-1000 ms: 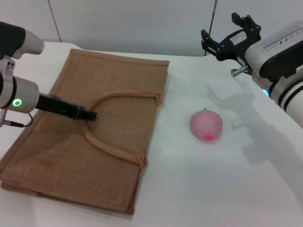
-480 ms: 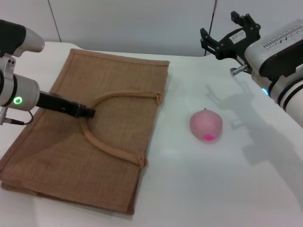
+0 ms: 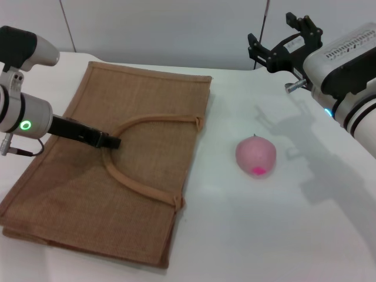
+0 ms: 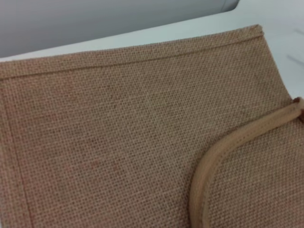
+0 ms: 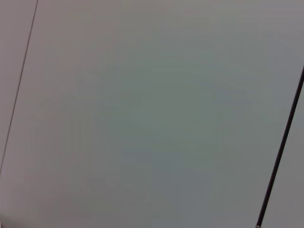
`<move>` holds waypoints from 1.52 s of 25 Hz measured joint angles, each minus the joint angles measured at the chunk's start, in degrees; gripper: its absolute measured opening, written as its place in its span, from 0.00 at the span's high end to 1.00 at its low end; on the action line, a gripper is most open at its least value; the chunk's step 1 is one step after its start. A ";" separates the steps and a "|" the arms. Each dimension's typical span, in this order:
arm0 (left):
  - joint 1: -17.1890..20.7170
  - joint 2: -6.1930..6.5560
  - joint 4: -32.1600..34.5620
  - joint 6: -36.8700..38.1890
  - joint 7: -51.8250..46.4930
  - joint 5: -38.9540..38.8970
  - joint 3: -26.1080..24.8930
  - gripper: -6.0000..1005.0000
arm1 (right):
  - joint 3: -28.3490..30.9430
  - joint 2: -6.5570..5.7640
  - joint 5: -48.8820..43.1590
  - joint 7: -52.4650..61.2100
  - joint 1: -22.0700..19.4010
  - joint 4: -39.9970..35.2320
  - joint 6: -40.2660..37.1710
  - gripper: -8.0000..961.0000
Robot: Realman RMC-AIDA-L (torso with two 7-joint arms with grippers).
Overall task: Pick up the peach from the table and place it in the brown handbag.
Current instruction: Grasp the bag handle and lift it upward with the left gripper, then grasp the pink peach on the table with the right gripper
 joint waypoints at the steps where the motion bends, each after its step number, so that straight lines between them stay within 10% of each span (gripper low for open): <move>1: -0.13 0.04 -0.15 0.05 -0.14 0.27 0.01 0.69 | 0.00 0.00 0.00 0.00 0.00 0.00 0.00 0.08; 21: -0.97 -0.63 1.15 -0.04 0.23 2.39 0.62 0.86 | 0.09 0.00 0.00 0.00 0.48 0.57 0.21 0.08; 38: -0.17 -2.72 27.60 -15.18 -2.15 -1.85 0.59 0.88 | 0.49 -0.48 0.00 -0.41 0.58 1.10 6.65 0.08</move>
